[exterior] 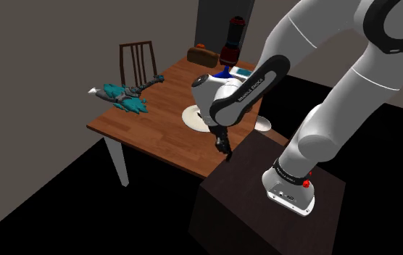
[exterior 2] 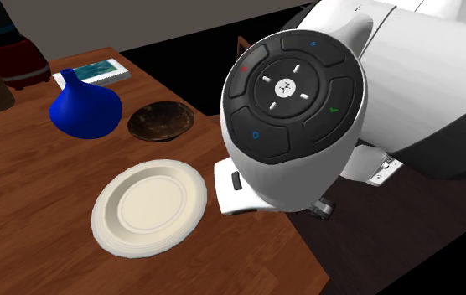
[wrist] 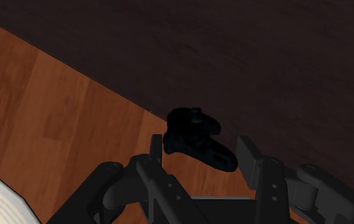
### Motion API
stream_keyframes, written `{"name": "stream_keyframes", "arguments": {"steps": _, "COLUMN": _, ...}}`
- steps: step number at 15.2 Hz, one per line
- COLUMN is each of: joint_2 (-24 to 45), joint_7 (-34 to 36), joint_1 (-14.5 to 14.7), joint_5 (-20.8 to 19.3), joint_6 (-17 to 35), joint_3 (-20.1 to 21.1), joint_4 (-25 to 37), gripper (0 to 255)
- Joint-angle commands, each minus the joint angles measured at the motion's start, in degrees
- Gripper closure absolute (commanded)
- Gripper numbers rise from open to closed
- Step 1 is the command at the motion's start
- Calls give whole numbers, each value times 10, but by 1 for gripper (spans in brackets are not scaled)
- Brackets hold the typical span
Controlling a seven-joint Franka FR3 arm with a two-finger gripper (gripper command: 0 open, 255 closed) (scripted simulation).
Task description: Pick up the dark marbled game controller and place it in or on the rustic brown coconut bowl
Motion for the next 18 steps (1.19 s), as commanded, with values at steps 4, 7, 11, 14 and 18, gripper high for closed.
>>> {"name": "stream_keyframes", "arguments": {"steps": 4, "joint_2": -48, "joint_7": -19, "joint_1": 5, "joint_5": 18, "joint_6": -51, "joint_3": -1, "joint_4": 6, "gripper": 255}}
{"name": "stream_keyframes", "arguments": {"steps": 7, "joint_2": -73, "joint_7": -27, "joint_1": 7, "joint_5": 26, "joint_6": -80, "joint_3": -2, "joint_4": 11, "gripper": 255}}
{"name": "stream_keyframes", "arguments": {"steps": 11, "joint_2": -78, "joint_7": -54, "joint_1": -13, "joint_5": 3, "joint_6": -91, "joint_3": -23, "joint_4": 21, "gripper": 255}}
{"name": "stream_keyframes", "arguments": {"steps": 14, "joint_2": -62, "joint_7": -85, "joint_1": -45, "joint_5": -34, "joint_6": -85, "joint_3": -51, "joint_4": 37, "gripper": 255}}
{"name": "stream_keyframes", "arguments": {"steps": 18, "joint_2": -32, "joint_7": -126, "joint_1": -84, "joint_5": -80, "joint_6": -77, "joint_3": -86, "joint_4": 68, "gripper": 255}}
